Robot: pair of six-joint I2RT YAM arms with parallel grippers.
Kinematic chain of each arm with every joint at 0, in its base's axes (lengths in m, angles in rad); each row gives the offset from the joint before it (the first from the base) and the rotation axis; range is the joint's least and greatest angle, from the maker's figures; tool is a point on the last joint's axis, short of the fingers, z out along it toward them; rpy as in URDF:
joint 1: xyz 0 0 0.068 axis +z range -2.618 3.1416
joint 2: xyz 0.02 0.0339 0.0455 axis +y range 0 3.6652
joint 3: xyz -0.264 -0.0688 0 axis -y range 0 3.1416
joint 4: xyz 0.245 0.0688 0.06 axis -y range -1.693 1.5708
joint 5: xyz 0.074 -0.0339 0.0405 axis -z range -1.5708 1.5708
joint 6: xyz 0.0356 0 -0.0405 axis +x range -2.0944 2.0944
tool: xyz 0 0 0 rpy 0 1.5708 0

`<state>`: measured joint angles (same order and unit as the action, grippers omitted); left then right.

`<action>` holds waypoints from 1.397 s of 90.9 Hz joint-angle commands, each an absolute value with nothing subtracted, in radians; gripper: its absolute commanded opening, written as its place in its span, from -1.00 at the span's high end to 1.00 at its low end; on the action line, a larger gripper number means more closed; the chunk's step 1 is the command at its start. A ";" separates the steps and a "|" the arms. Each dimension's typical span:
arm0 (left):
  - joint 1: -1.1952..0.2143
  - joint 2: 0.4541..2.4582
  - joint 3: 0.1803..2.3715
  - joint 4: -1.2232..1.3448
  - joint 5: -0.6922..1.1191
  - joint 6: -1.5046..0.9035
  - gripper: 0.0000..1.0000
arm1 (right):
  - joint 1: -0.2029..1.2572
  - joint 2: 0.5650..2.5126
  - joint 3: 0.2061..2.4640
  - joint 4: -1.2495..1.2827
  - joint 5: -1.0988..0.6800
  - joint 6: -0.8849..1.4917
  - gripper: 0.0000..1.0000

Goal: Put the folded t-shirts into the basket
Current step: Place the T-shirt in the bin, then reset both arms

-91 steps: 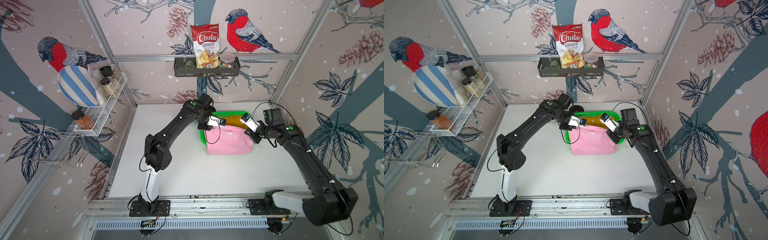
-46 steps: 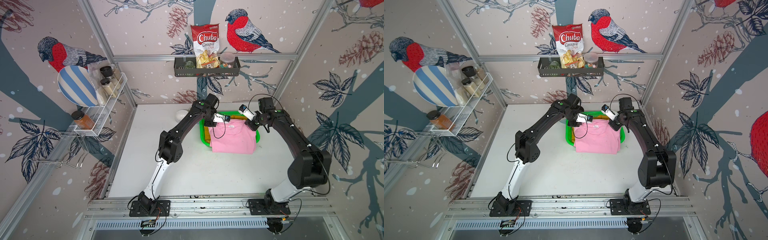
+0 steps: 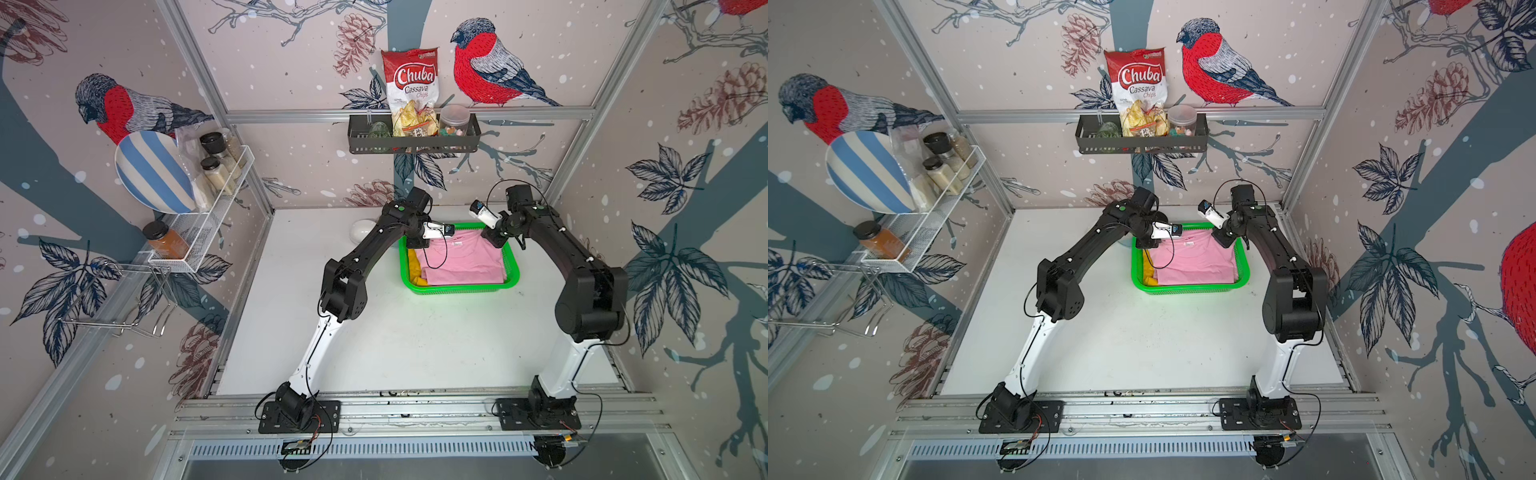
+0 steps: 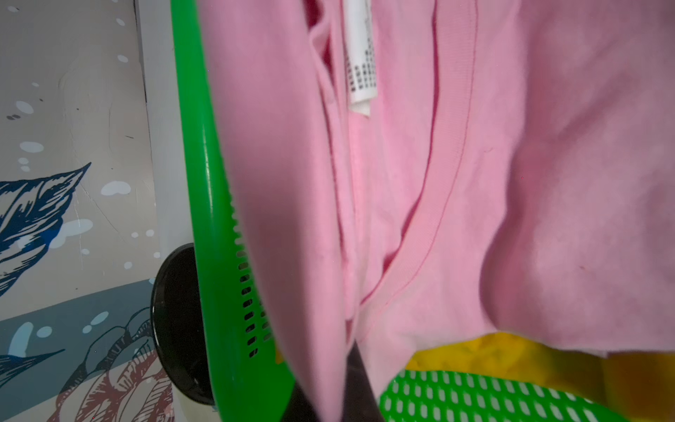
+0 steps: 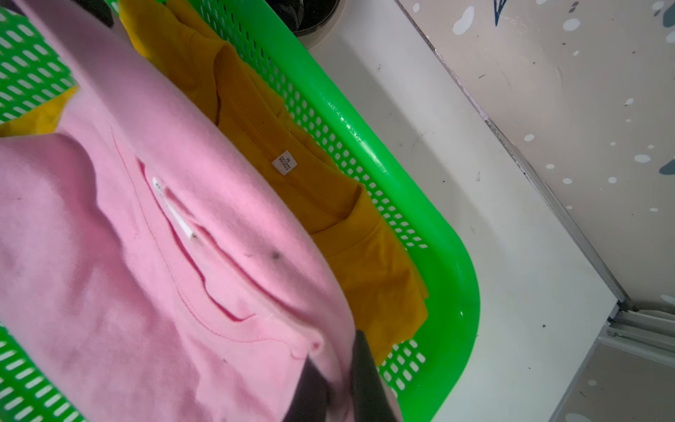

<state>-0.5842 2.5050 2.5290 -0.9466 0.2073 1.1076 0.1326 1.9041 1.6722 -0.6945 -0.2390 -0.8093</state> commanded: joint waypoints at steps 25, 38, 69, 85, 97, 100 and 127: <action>-0.563 2.535 2.519 -0.786 0.132 1.004 -0.07 | 0.138 1.984 1.712 -0.604 -0.145 -0.704 0.27; -0.564 2.508 2.520 -0.708 0.132 0.912 -0.90 | 0.136 1.957 1.721 -0.570 -0.096 -0.623 -0.99; -0.583 2.310 2.520 -0.765 0.109 0.671 -0.91 | 0.248 1.669 1.654 -0.418 0.122 -0.498 -0.99; -0.561 2.107 2.375 -0.752 0.050 0.493 -0.91 | 0.300 1.441 1.501 -0.248 0.174 -0.433 -1.00; -0.509 1.934 2.200 -0.698 0.012 0.336 -0.91 | 0.302 1.228 1.335 -0.135 0.046 -0.313 -1.00; -0.494 1.889 2.139 -0.680 0.002 0.301 -0.91 | 0.302 1.180 1.283 -0.094 0.025 -0.275 -1.00; -0.285 1.376 1.300 -0.328 -0.063 0.056 -0.92 | 0.299 0.822 0.904 -0.037 0.242 0.068 -1.00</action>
<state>-0.3447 1.5204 1.5383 -0.5388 0.0002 0.1768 0.3000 0.8799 0.9932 -0.0452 0.1184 -0.1196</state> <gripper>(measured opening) 0.958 0.998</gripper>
